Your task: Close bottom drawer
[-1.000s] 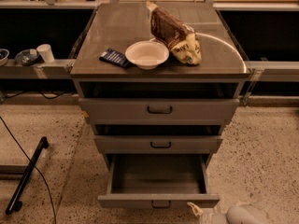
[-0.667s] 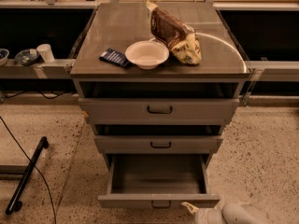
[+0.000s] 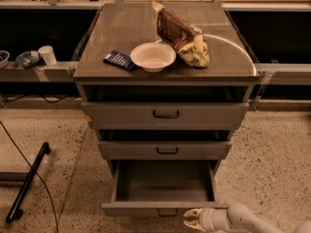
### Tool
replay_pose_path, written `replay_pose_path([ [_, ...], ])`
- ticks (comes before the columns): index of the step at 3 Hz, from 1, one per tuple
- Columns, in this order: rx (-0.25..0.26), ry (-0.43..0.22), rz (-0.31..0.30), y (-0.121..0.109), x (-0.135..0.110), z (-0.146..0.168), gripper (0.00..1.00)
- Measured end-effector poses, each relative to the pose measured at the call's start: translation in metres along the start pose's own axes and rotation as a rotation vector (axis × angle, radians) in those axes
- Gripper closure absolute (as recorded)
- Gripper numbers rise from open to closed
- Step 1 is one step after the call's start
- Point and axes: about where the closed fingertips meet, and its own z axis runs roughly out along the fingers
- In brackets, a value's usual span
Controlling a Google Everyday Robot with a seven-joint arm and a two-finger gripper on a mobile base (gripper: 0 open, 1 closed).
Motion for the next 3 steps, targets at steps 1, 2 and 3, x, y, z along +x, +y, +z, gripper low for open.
replay_pose_path([
  [1,0.034,-0.029,0.016,-0.0186,-0.0057,0.0059,0.89],
  [2,0.044,-0.034,0.02,-0.0213,-0.0063,0.007,1.0],
  [3,0.044,-0.034,0.02,-0.0212,-0.0063,0.007,0.81],
])
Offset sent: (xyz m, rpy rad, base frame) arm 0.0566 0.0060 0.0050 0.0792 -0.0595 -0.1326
